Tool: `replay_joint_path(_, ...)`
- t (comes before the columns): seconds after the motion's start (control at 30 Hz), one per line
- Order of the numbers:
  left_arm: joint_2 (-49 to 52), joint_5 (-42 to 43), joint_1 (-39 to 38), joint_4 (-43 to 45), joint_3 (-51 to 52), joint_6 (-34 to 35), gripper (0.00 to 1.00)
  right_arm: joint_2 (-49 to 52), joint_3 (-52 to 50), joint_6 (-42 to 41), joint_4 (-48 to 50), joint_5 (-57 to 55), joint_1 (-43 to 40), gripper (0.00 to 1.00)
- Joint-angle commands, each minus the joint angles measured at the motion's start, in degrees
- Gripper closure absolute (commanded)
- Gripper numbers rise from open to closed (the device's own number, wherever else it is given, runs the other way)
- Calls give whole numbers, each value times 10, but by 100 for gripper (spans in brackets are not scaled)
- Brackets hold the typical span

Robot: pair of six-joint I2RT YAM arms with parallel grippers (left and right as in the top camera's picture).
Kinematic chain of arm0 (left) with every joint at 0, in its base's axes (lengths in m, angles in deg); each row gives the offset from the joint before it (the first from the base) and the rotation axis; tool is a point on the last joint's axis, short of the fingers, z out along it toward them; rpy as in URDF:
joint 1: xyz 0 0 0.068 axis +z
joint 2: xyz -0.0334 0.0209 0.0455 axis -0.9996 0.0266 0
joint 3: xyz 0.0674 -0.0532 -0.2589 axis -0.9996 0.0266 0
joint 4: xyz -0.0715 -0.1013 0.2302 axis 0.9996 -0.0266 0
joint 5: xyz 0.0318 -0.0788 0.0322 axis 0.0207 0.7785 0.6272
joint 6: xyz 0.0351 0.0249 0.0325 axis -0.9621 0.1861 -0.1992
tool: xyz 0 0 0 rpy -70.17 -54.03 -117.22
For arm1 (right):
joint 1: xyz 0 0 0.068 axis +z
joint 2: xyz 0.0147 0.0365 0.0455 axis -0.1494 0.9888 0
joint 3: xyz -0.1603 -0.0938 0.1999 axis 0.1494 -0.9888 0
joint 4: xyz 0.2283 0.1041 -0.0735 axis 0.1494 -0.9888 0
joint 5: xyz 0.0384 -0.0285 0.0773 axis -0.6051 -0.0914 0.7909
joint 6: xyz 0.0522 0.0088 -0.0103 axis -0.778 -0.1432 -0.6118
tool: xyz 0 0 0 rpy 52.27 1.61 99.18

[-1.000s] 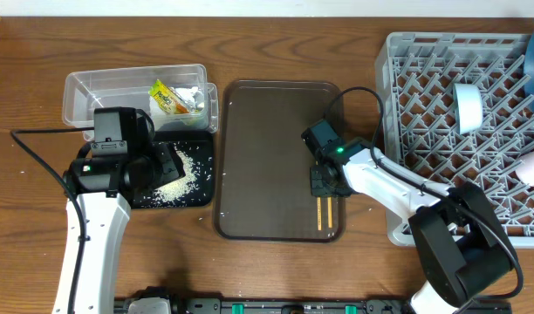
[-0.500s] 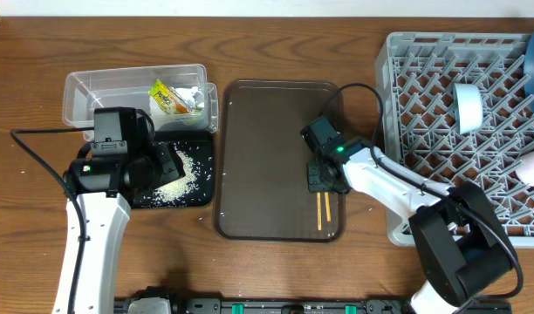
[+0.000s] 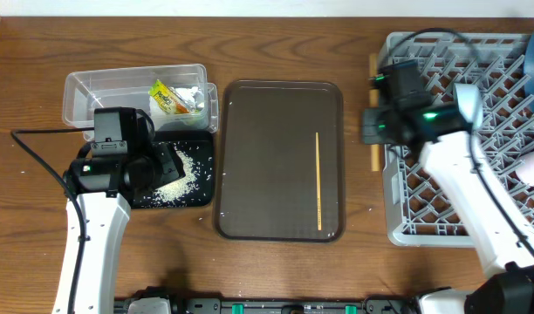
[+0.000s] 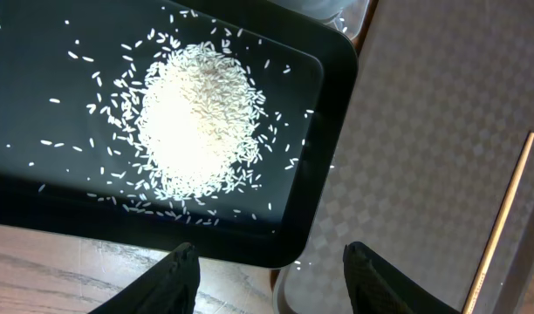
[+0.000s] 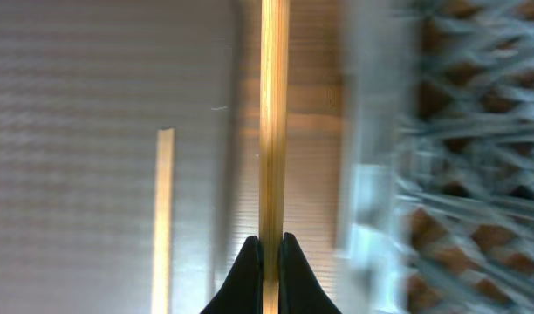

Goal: Sort waste into correct bins and load items into the dishwasher rack
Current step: 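Carry the chopstick right and drop it into the dish rack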

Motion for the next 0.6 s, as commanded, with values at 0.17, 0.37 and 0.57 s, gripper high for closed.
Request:
replay_joint_path(0.17, -1, -3, 3, -1, -2, -1, 44, 29, -1, 70, -36, -6, -118, 99)
replay_joint_path(0.37, -1, -3, 3, -1, -2, -1, 44, 74, -1, 70, -46, -6, -142, 99)
replay_joint_path(0.57, -1, -3, 3, -1, -2, -1, 43, 92, -1, 72, -42, -6, -141, 80)
